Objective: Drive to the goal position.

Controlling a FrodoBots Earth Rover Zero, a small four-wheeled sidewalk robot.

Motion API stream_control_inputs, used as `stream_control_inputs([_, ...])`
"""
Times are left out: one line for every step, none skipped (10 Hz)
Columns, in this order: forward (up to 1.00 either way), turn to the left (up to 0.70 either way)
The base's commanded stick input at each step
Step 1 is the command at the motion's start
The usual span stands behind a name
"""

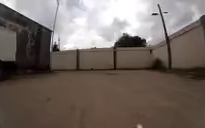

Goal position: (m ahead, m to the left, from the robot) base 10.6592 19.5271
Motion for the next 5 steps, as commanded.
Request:
stream_control_inputs([0.3, 0.0])
stream_control_inputs([0.3, 0.0])
stream_control_inputs([0.3, 0.0])
stream_control_inputs([0.3, 0.0])
stream_control_inputs([0.3, 0.0])
